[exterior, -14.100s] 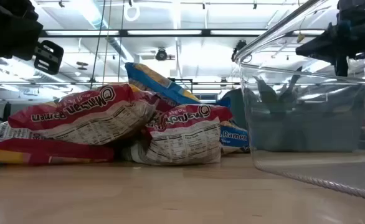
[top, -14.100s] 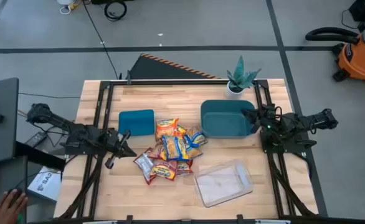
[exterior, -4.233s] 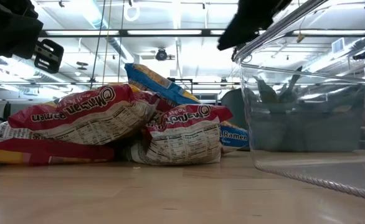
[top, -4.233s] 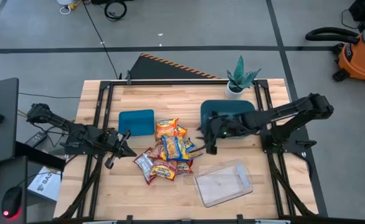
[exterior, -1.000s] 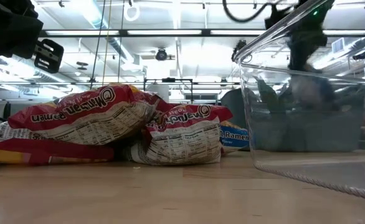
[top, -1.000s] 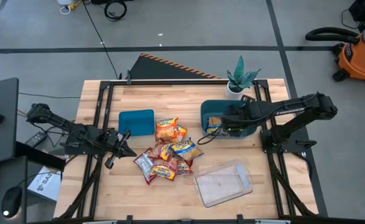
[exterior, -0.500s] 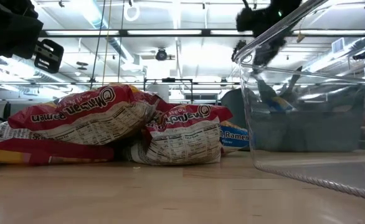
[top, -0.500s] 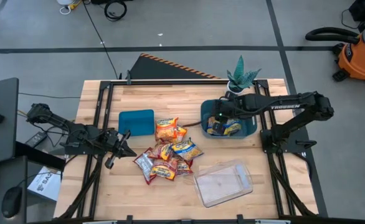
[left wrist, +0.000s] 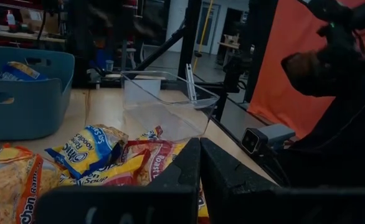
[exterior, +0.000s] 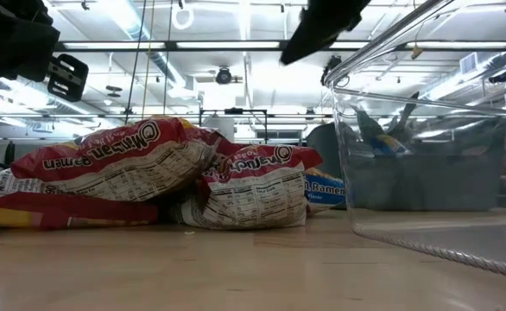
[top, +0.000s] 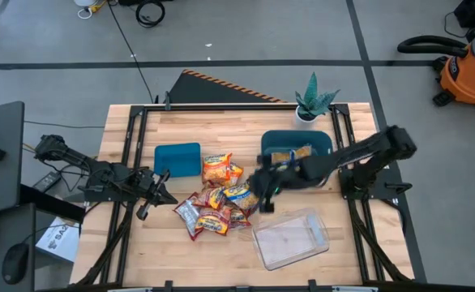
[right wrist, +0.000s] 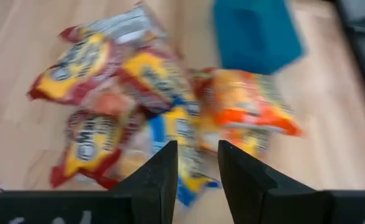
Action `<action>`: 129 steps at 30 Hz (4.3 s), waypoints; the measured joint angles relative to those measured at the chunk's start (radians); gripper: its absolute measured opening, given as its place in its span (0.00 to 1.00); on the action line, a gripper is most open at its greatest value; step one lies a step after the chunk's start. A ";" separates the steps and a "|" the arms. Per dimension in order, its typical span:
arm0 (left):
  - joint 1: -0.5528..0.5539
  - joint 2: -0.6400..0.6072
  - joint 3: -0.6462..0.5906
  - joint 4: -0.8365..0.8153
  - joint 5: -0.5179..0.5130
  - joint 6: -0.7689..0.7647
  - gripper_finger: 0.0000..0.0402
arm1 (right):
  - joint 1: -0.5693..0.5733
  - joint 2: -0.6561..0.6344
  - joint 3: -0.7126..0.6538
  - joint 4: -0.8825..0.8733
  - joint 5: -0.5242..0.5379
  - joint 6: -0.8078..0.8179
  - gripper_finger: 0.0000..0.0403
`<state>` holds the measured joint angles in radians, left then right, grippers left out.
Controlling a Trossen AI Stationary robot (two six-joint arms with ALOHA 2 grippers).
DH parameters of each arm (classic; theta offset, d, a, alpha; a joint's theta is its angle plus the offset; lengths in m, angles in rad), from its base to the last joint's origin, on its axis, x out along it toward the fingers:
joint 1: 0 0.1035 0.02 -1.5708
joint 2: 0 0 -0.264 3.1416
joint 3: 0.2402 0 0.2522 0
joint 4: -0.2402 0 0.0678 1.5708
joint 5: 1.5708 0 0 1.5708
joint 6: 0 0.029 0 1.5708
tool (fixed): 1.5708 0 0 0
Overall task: Sort Maruchan noodles
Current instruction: Put the blue noodle pack into the green bin, then put the red noodle pack into the transparent bin
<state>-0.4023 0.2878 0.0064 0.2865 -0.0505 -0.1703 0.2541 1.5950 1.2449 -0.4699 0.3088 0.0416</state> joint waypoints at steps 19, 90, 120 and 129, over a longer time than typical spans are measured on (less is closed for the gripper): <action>0.000 0.000 0.000 0.000 0.000 0.000 0.03 | 0.060 0.483 0.392 -0.189 0.098 -0.006 0.48; 0.000 0.000 0.000 0.001 0.000 0.000 0.03 | -0.037 -0.180 -0.112 -0.622 0.595 0.475 0.02; 0.000 0.000 0.000 0.000 0.000 0.000 0.03 | -0.168 -0.117 -0.032 -0.216 0.138 0.123 0.25; 0.000 0.000 0.000 0.000 0.000 0.000 0.03 | -0.018 -0.151 -0.048 -0.245 0.324 0.090 0.25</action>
<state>-0.4023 0.2877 0.0066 0.2864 -0.0505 -0.1703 0.2363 1.4440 1.1973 -0.7147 0.6328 0.1315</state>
